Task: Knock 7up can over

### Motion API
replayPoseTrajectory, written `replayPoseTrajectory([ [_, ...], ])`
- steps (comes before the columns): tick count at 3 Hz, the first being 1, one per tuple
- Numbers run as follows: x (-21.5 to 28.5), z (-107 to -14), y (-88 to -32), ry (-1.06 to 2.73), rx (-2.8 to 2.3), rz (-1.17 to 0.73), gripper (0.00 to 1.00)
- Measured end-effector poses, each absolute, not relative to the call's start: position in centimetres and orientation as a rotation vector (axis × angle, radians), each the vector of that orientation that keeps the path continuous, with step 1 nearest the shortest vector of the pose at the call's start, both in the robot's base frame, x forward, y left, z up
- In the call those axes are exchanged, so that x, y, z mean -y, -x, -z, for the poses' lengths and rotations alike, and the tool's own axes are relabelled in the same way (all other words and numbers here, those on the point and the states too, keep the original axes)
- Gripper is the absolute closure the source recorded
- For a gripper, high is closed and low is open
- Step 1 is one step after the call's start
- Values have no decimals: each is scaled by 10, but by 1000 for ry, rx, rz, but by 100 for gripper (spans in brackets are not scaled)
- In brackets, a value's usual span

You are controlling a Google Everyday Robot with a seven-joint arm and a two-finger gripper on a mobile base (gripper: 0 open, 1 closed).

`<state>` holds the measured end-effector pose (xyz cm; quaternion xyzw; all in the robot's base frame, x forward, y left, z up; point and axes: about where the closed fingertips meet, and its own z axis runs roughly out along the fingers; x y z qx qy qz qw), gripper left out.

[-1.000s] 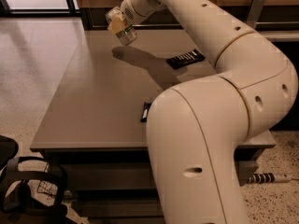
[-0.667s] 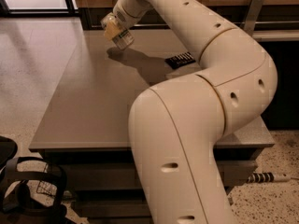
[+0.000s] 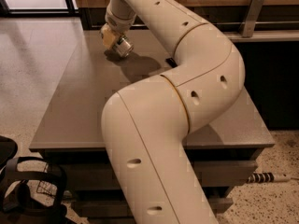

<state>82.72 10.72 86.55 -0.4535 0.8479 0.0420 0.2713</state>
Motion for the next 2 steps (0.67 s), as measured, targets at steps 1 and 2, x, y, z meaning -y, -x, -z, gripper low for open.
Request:
replayPoseTrajectory([
  [1, -119, -844, -819, 1293, -2353, -144, 100],
  [2, -134, -830, -816, 1341, -2359, -208, 100],
])
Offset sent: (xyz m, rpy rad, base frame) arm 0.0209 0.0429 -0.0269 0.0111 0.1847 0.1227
